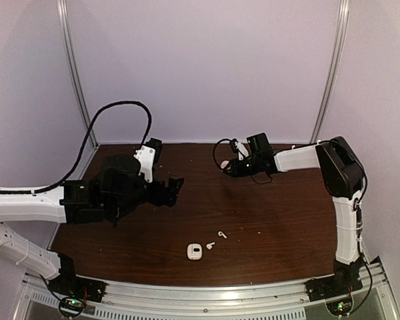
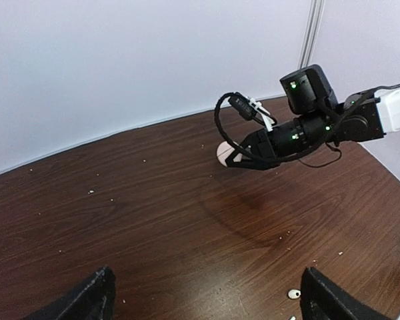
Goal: Insert the wireless bluetooth earbuds into the charging case
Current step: Place the charging case with the earbuds at the center of the board, then adjust the charging case at the center of the board.
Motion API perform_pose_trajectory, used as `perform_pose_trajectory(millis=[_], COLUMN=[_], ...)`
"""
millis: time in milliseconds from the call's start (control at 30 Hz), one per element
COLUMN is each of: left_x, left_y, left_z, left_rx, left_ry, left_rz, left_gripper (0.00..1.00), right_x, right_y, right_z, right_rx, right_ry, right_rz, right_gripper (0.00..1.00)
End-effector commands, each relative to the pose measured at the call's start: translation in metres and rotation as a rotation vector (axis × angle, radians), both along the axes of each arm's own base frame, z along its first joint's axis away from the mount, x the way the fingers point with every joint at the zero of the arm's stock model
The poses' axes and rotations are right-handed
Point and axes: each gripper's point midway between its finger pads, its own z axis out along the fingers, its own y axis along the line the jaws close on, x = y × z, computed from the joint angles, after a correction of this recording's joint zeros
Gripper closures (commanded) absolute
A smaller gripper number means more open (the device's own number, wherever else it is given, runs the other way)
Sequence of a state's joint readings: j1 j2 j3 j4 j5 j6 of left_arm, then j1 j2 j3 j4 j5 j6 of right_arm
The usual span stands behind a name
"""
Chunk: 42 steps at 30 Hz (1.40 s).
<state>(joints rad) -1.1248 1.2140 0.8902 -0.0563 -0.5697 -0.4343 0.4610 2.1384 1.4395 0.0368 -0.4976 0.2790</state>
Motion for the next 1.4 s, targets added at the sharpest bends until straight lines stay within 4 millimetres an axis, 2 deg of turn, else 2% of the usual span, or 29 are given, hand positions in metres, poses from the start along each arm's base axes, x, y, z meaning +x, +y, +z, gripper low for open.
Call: perform_pose_trajectory(millis=[0, 133, 333, 500, 600, 833, 967, 1067, 1167, 1267, 1367], left_x=[0.002, 0.002, 0.001, 0.001, 0.001, -0.005, -0.015, -0.031, -0.047, -0.063, -0.074], left_y=[0.008, 0.009, 0.002, -0.005, -0.005, -0.004, -0.006, -0.008, -0.003, 0.000, -0.001], left_z=[0.001, 0.000, -0.009, -0.020, -0.025, -0.033, -0.054, -0.076, -0.084, -0.092, -0.104], left_rx=[-0.038, -0.033, -0.013, 0.025, 0.041, 0.032, 0.065, 0.088, 0.060, 0.031, 0.028], left_ry=[0.003, 0.002, 0.018, 0.048, 0.065, 0.106, 0.170, 0.227, 0.227, 0.209, 0.207], left_rz=[0.038, 0.044, 0.009, -0.003, 0.000, -0.021, -0.070, -0.154, -0.234, -0.316, -0.364], left_gripper=[0.02, 0.02, 0.02, 0.02, 0.02, 0.02, 0.02, 0.02, 0.02, 0.02, 0.02], right_x=[0.029, 0.045, 0.060, 0.068, 0.072, 0.078, 0.071, 0.054, 0.031, 0.005, -0.020], right_y=[-0.010, -0.013, -0.021, -0.029, -0.037, -0.062, -0.075, -0.075, -0.079, -0.085, -0.093], right_z=[-0.014, -0.033, -0.045, -0.047, -0.041, -0.009, 0.029, 0.059, 0.090, 0.117, 0.137], right_rx=[-0.032, -0.055, -0.067, -0.086, -0.102, -0.108, -0.109, -0.091, -0.067, -0.050, -0.066], right_ry=[0.026, 0.060, 0.071, 0.069, 0.056, 0.005, -0.061, -0.101, -0.149, -0.203, -0.253], right_rz=[-0.021, -0.027, -0.042, -0.056, -0.071, -0.121, -0.139, -0.113, -0.102, -0.094, -0.102], right_gripper=[0.94, 0.93, 0.84, 0.63, 0.55, 0.42, 0.30, 0.17, 0.06, 0.01, 0.00])
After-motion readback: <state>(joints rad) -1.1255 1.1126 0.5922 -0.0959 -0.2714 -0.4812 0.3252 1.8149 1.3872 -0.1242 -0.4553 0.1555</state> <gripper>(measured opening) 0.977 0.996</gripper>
